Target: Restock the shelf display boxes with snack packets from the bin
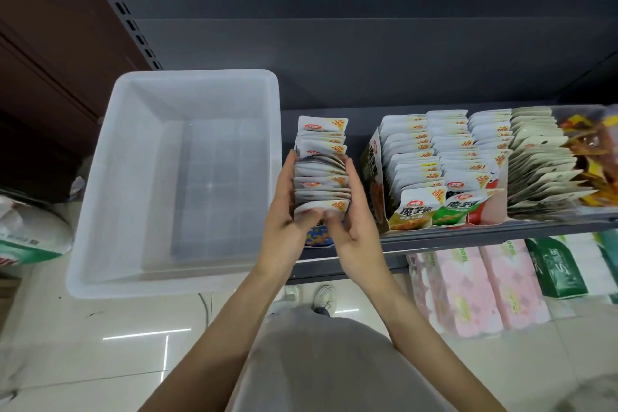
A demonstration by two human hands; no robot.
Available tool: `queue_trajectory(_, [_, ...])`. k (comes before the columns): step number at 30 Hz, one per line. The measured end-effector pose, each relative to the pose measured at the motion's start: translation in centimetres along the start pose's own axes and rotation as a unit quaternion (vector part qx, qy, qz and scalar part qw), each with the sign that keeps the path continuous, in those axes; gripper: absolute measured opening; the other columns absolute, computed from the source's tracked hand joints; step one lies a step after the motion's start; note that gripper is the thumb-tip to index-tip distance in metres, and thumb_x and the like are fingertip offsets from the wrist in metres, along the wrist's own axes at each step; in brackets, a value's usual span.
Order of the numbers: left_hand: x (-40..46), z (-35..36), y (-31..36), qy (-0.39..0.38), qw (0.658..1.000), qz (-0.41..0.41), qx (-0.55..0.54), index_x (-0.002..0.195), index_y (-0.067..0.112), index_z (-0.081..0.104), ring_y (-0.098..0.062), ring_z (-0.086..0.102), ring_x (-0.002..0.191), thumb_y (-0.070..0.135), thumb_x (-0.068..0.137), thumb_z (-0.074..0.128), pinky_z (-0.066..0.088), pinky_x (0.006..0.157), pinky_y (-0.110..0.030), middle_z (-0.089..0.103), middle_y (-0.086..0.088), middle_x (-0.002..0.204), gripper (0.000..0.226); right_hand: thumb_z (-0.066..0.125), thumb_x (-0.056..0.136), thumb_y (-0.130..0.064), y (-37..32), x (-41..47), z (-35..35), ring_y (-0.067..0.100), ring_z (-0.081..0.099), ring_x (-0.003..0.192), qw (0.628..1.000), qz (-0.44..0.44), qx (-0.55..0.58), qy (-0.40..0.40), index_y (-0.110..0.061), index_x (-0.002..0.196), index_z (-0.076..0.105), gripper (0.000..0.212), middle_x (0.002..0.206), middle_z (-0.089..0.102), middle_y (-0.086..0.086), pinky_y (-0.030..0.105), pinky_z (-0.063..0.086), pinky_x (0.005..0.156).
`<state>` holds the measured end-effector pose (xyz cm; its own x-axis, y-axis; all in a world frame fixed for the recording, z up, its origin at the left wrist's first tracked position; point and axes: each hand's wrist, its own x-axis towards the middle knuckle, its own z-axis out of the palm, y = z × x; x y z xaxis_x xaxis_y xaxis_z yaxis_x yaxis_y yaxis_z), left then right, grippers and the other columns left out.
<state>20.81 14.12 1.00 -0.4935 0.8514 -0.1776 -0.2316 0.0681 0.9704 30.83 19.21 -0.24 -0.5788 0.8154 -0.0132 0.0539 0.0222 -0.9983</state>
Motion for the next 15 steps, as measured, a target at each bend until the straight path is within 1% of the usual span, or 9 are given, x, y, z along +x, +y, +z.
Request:
queue_trajectory(2, [-0.3, -0.1, 0.0, 0.008, 0.999, 0.035, 0.012, 0.145, 0.026, 0.027, -0.014, 0.049, 0.126, -0.002, 0.078, 0.06, 0.046, 0.1, -0.032, 0.048, 0.004, 0.139, 0.079, 0.046, 0.092, 0.004, -0.5, -0.1, 0.0, 0.011, 0.032, 0.139, 1.0, -0.021, -0.01, 0.008, -0.03, 0.145, 0.018, 0.069, 0.152, 0.031, -0.002, 0.03, 0.034, 0.111])
queue_trajectory(3, [-0.4, -0.1, -0.1, 0.012, 0.999, 0.043, 0.02, 0.145, 0.025, 0.027, -0.015, 0.048, 0.127, -0.006, 0.08, 0.061, 0.046, 0.1, -0.032, 0.045, 0.004, 0.141, 0.08, 0.048, 0.091, 0.008, -0.6, -0.1, 0.0, 0.011, 0.031, 0.139, 1.0, -0.024, -0.017, 0.006, -0.03, 0.145, 0.02, 0.072, 0.152, 0.03, -0.002, 0.029, 0.034, 0.111])
queue_trajectory(5, [-0.3, -0.1, -0.5, 0.021, 0.998, 0.035, 0.049, 0.144, 0.026, 0.027, -0.012, 0.047, 0.125, -0.007, 0.081, 0.064, 0.047, 0.097, -0.024, 0.043, 0.004, 0.142, 0.08, 0.053, 0.087, 0.008, -0.3, 0.0, -0.2, 0.008, 0.03, 0.139, 0.999, -0.022, -0.043, 0.006, -0.03, 0.144, 0.021, 0.076, 0.151, 0.031, -0.006, 0.025, 0.032, 0.111])
queue_trajectory(7, [-0.3, 0.0, -0.8, 0.022, 0.997, 0.023, 0.067, 0.141, 0.031, 0.028, -0.007, 0.045, 0.125, 0.004, 0.079, 0.069, 0.046, 0.095, -0.018, 0.042, 0.005, 0.14, 0.079, 0.058, 0.084, -0.001, 0.0, 0.1, -0.5, 0.006, 0.03, 0.138, 0.999, -0.005, -0.048, 0.014, -0.029, 0.145, 0.019, 0.078, 0.149, 0.031, -0.006, 0.023, 0.031, 0.111])
queue_trajectory(8, [-0.2, 0.0, -1.0, 0.022, 0.997, 0.02, 0.072, 0.138, 0.036, 0.029, -0.006, 0.043, 0.127, 0.011, 0.075, 0.069, 0.045, 0.096, -0.019, 0.042, 0.007, 0.139, 0.079, 0.059, 0.083, -0.004, 0.1, 0.0, -0.7, 0.006, 0.03, 0.138, 0.999, 0.004, -0.04, 0.017, -0.027, 0.145, 0.017, 0.079, 0.149, 0.031, -0.004, 0.023, 0.031, 0.111])
queue_trajectory(10, [-0.2, 0.0, -1.2, 0.02, 0.996, 0.015, 0.088, 0.132, 0.047, 0.03, -0.011, 0.04, 0.13, 0.022, 0.07, 0.067, 0.043, 0.1, -0.026, 0.042, 0.012, 0.138, 0.076, 0.059, 0.082, -0.007, 0.2, -0.2, -1.1, 0.006, 0.029, 0.139, 0.999, 0.014, -0.042, 0.012, -0.024, 0.146, 0.014, 0.081, 0.151, 0.029, -0.002, 0.022, 0.03, 0.111])
queue_trajectory(11, [-0.3, -0.1, -1.4, 0.017, 0.996, 0.013, 0.092, 0.132, 0.048, 0.03, -0.013, 0.039, 0.131, 0.025, 0.07, 0.067, 0.044, 0.101, -0.029, 0.042, 0.012, 0.138, 0.076, 0.059, 0.082, -0.008, 0.3, -0.3, -1.2, 0.007, 0.029, 0.139, 0.999, 0.019, -0.047, 0.004, -0.022, 0.148, 0.013, 0.082, 0.152, 0.027, -0.001, 0.025, 0.03, 0.112])
queue_trajectory(13, [-0.5, -0.1, -1.4, 0.006, 0.997, 0.007, 0.072, 0.139, 0.04, 0.028, -0.014, 0.039, 0.131, 0.02, 0.076, 0.068, 0.047, 0.097, -0.026, 0.04, 0.008, 0.142, 0.077, 0.059, 0.083, -0.007, 0.5, -0.4, -1.4, 0.007, 0.027, 0.14, 0.999, 0.032, -0.043, -0.009, -0.017, 0.15, 0.011, 0.083, 0.153, 0.025, -0.002, 0.027, 0.029, 0.113])
queue_trajectory(15, [-0.7, -0.1, -1.2, -0.005, 1.0, -0.004, 0.019, 0.143, 0.031, 0.026, -0.011, 0.042, 0.13, 0.009, 0.082, 0.065, 0.047, 0.094, -0.018, 0.039, 0.006, 0.144, 0.076, 0.06, 0.084, -0.004, 0.6, -0.4, -1.6, -0.002, 0.028, 0.138, 0.998, 0.045, -0.032, -0.026, -0.015, 0.151, 0.008, 0.085, 0.152, 0.025, -0.011, 0.019, 0.031, 0.109])
